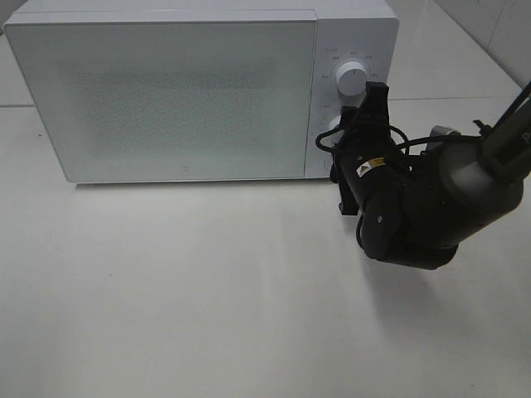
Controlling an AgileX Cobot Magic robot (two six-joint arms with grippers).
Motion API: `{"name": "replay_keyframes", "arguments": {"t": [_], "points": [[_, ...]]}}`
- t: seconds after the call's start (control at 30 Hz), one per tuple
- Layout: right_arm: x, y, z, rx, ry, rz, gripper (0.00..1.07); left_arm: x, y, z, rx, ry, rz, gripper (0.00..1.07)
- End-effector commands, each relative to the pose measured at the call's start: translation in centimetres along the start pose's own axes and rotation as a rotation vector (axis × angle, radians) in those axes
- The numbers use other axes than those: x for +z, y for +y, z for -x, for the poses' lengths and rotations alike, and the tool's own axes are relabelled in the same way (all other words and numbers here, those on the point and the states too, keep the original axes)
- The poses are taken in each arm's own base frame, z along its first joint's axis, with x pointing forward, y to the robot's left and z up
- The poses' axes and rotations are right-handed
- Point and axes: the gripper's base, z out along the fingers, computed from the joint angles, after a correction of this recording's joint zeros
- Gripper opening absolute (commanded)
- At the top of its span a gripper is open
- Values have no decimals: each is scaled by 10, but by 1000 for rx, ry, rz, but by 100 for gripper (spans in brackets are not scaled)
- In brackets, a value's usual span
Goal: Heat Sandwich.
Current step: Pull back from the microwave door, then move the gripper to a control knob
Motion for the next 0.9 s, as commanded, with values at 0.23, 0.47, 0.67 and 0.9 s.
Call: {"name": "replay_keyframes", "arguments": {"t": [0.23,0.47,0.67,0.9], "points": [[2,9,-5,-41,21,56,79,-3,-1,-2,-3,-32,2,100],[1,10,-5,-71,29,53,76,-3,-1,-2,-3,-32,2,100],[-3,4,-5,-96,59,21,76,-3,-1,-2,-3,-32,2,100],[-20,6,4,-118,79,-21,76,-3,-1,-2,-3,-32,2,100]]}}
